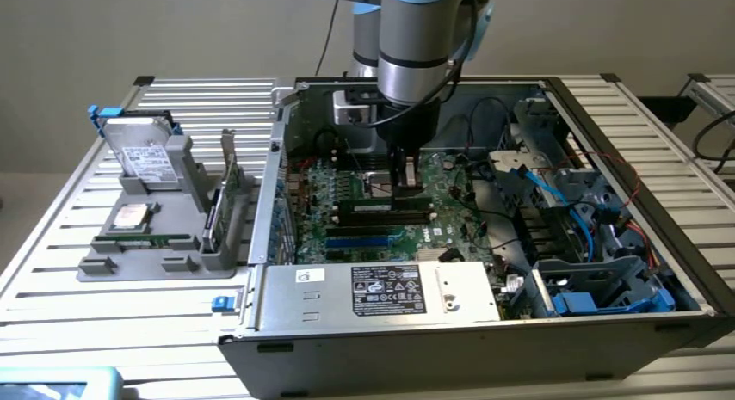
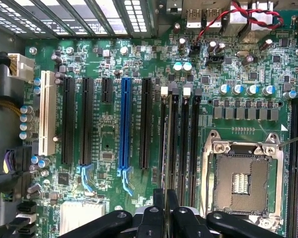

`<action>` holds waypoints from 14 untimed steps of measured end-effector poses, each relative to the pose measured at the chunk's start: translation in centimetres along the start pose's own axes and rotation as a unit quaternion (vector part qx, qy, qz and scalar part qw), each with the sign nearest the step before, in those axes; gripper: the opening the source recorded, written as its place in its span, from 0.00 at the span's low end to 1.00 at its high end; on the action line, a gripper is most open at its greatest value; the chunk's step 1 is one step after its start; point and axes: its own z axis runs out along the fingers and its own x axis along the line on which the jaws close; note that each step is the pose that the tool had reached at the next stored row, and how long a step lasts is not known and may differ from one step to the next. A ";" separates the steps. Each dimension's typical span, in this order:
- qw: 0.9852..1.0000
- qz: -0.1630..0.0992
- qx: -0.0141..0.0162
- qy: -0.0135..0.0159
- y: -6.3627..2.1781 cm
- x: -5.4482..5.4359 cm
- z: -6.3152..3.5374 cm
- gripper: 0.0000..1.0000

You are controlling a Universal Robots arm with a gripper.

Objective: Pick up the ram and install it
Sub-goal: 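Insert the ram into the slot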

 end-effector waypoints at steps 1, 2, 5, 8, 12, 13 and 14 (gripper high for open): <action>1.000 0.000 0.000 0.000 0.00 0.0 0.05 0.14; 1.000 0.000 0.000 0.000 -0.01 0.0 0.10 0.14; 1.000 0.000 0.000 0.000 -0.03 0.0 0.21 0.14; 1.000 0.000 0.000 0.000 -0.04 -0.1 0.30 0.14; 1.000 0.000 0.000 0.000 -0.03 -0.1 0.39 0.14; 1.000 0.000 0.000 0.000 -0.03 -0.1 0.40 0.14; 1.000 0.000 0.000 0.000 -0.03 -0.1 0.41 0.14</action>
